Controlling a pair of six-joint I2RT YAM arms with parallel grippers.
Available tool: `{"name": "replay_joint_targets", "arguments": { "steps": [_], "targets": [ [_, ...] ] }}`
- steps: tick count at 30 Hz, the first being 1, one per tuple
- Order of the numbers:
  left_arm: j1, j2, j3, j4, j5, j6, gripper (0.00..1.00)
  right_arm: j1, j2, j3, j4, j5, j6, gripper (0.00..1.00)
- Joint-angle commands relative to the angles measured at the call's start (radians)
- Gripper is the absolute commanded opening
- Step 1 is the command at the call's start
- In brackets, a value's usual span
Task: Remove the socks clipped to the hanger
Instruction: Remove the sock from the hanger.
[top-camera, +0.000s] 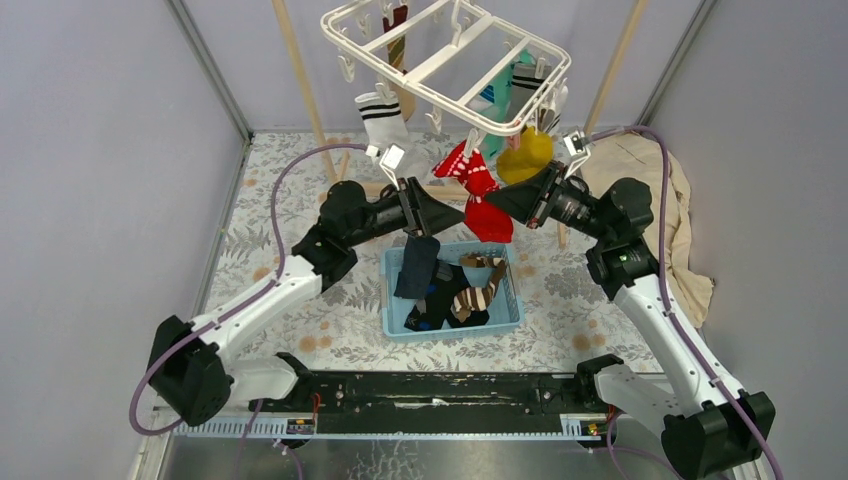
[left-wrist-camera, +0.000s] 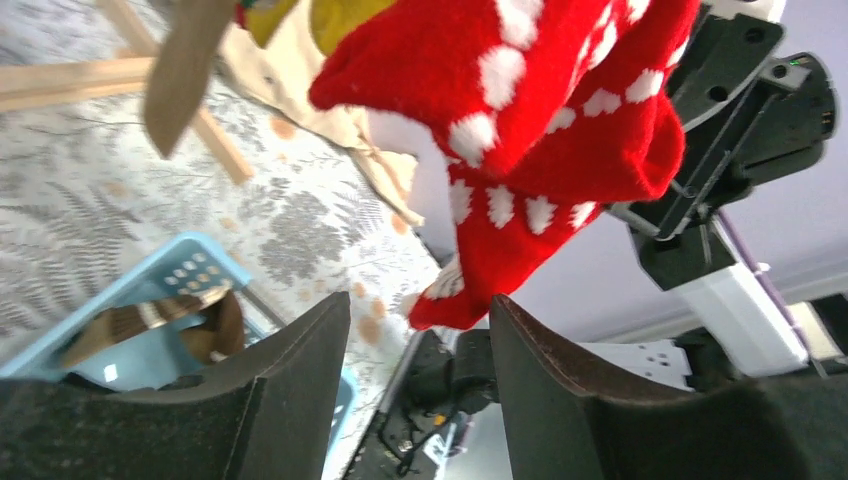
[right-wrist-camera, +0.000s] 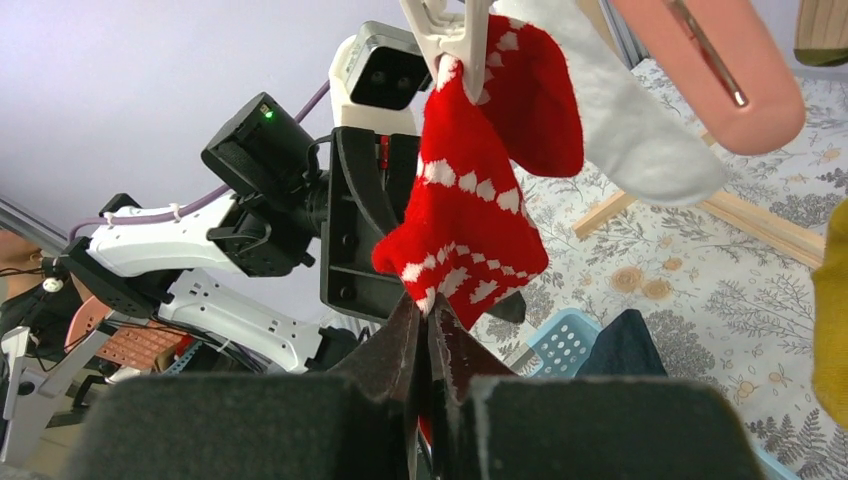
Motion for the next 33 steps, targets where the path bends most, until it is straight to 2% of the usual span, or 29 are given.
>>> {"name": "replay_joint_targets", "arguments": {
  "steps": [1, 5, 11, 16, 25, 30, 33],
  "targets": [
    [0.007, -0.086, 0.053, -0.221, -0.154, 0.150, 0.63, 0.008, -0.018, 0.062, 0.017, 0.010, -0.003, 0.00],
    [0.007, -0.133, 0.039, -0.196, -0.161, 0.152, 0.68, 0.013, -0.016, 0.063, 0.025, 0.031, 0.017, 0.00],
    [0.000, -0.123, -0.004, -0.053, -0.097, 0.119, 0.71, 0.017, 0.008, 0.070, 0.058, 0.082, 0.093, 0.00],
    [-0.031, -0.099, -0.036, 0.013, -0.120, 0.141, 0.72, 0.030, 0.028, 0.073, 0.111, 0.107, 0.165, 0.00],
    [-0.070, -0.064, -0.039, 0.116, -0.166, 0.177, 0.76, 0.070, 0.063, 0.087, 0.086, 0.174, 0.198, 0.00],
    [-0.086, -0.049, -0.054, 0.188, -0.188, 0.186, 0.76, 0.090, 0.072, 0.095, 0.058, 0.215, 0.189, 0.00],
    [-0.093, -0.053, -0.066, 0.224, -0.215, 0.190, 0.71, 0.097, 0.076, 0.094, 0.041, 0.227, 0.177, 0.00]
  ]
}}
